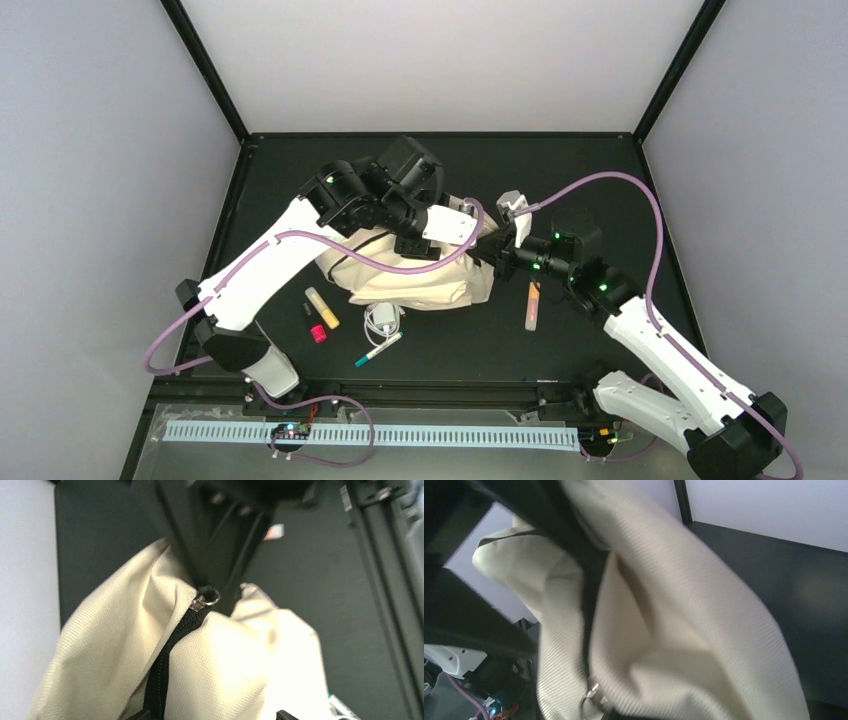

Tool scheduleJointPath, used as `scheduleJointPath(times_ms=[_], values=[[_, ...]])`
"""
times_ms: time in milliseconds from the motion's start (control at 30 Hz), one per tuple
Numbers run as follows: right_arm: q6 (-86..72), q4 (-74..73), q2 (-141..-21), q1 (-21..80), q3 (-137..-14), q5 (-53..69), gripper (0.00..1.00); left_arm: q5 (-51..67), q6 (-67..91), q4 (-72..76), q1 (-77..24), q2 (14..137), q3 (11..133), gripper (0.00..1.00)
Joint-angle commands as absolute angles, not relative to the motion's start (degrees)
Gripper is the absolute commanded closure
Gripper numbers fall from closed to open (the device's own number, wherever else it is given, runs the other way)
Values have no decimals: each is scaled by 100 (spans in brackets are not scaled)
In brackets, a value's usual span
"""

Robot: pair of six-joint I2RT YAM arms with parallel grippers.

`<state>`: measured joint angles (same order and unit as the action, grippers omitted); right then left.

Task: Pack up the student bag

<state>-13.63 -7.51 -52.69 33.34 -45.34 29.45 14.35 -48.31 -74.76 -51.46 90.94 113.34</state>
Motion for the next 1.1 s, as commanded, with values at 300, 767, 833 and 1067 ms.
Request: scheduleJointPath(times_ms=[300, 767, 833, 1067], values=[[-682, -2097, -4571, 3333, -4877, 2465, 87, 68, -4988, -7049, -5168, 9008, 11110, 98], [-1051, -1285, -4892, 3340, -4948, 2819, 70, 366, -4853, -7171, -5168, 8987, 11269, 98], [-1080, -1232, -5002, 3340, -4973, 2816, 73, 353, -4856, -7180, -5168, 8971, 11244, 99], [-976, -1513, -5003, 3343, -5024, 2704, 94, 220, -4869, -7180, -5168, 8930, 11213, 98]])
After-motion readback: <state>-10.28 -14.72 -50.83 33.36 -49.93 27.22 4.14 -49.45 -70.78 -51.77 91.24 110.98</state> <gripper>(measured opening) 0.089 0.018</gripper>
